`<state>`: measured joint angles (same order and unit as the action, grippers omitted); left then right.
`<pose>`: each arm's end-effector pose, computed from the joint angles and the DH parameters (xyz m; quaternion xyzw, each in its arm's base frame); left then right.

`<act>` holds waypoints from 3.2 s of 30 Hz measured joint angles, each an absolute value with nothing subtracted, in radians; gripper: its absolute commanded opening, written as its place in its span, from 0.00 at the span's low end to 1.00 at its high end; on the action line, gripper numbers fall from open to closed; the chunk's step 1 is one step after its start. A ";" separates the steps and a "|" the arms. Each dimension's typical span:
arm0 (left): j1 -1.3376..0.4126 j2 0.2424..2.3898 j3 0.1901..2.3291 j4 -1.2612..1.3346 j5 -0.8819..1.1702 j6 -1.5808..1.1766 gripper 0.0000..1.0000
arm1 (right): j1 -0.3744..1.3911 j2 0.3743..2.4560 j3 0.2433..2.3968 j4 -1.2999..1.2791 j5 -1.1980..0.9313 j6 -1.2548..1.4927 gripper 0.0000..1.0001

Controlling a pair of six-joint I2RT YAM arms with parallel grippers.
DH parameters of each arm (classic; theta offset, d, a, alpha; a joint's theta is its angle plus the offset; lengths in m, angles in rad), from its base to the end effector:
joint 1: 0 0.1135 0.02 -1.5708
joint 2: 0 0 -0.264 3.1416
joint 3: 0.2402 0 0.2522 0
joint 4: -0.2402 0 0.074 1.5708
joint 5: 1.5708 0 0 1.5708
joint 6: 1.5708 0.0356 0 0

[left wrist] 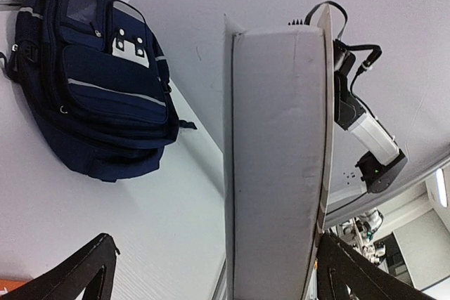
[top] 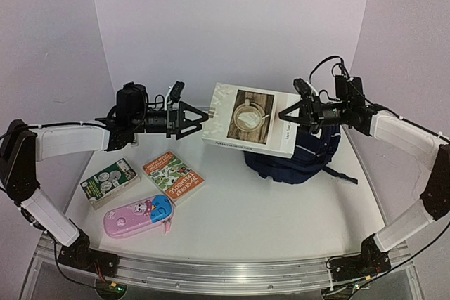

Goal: Pack the student bag
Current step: Pick up the book from the center of the board, then place the book in the student bag.

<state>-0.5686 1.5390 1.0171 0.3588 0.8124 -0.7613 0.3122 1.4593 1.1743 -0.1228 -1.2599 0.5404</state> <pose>0.2819 -0.2108 0.2913 0.1872 0.7217 -0.6039 0.2820 0.2946 0.1307 0.3309 -0.2446 0.7077 0.6318 0.2006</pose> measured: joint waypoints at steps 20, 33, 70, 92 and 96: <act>-0.596 1.615 1.003 0.534 1.064 -0.871 0.85 | 0.348 1.448 1.119 -0.127 -1.329 0.527 0.28; -0.613 1.643 0.977 0.743 1.124 -1.039 0.21 | 0.360 1.449 1.117 -0.130 -1.312 0.498 0.71; -0.511 1.449 0.735 0.562 0.492 -1.063 0.04 | 0.500 1.864 1.421 -0.708 -0.153 -0.364 0.55; -0.510 1.435 0.703 0.514 0.467 -1.044 0.03 | 0.505 1.884 1.468 -0.707 -0.104 -0.380 0.00; -0.509 1.432 0.693 0.515 0.472 -1.044 0.01 | 0.502 1.867 1.545 -0.742 -0.130 -0.349 0.00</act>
